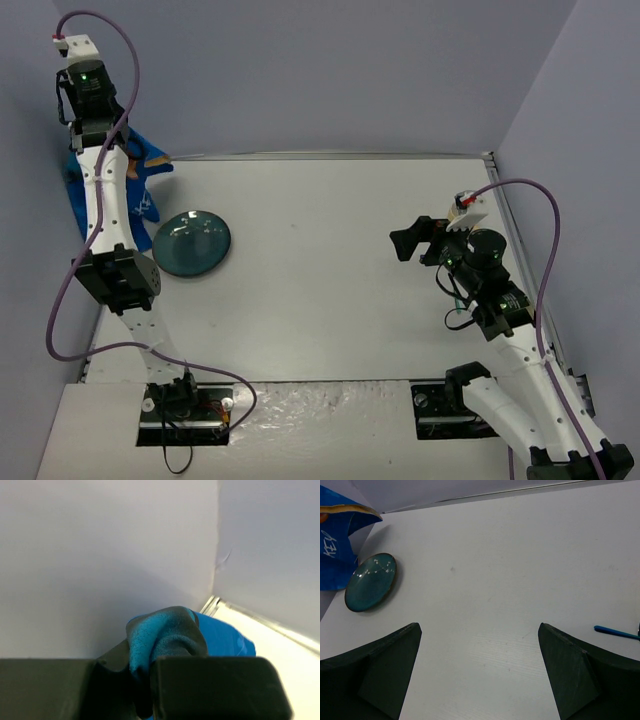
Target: Set the dinner table for one person
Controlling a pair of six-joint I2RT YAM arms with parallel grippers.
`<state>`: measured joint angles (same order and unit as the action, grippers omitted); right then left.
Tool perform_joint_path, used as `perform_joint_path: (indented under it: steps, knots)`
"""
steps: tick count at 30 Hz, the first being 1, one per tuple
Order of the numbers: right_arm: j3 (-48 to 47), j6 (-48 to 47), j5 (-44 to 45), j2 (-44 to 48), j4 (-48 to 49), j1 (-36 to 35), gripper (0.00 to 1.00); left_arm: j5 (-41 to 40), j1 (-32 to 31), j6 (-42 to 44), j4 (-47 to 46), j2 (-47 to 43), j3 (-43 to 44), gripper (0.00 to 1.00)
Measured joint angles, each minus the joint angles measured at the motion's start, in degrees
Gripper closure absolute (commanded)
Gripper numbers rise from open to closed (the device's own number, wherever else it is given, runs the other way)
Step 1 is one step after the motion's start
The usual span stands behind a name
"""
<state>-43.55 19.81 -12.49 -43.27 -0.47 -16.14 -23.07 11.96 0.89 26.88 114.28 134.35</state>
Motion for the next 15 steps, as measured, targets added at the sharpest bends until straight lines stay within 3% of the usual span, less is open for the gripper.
perform_joint_path:
  steps: [9, 15]
  knots:
    - [0.0, 0.4, 0.0, 1.5, 0.1, 0.0, 0.0, 2.0, -2.0, 0.6, 0.8, -0.3, 8.4, 1.0]
    - [0.0, 0.9, 0.0, 1.3, 0.1, 0.0, 0.0, 5.9, -11.3, 2.4, 4.4, -0.7, 8.4, 1.0]
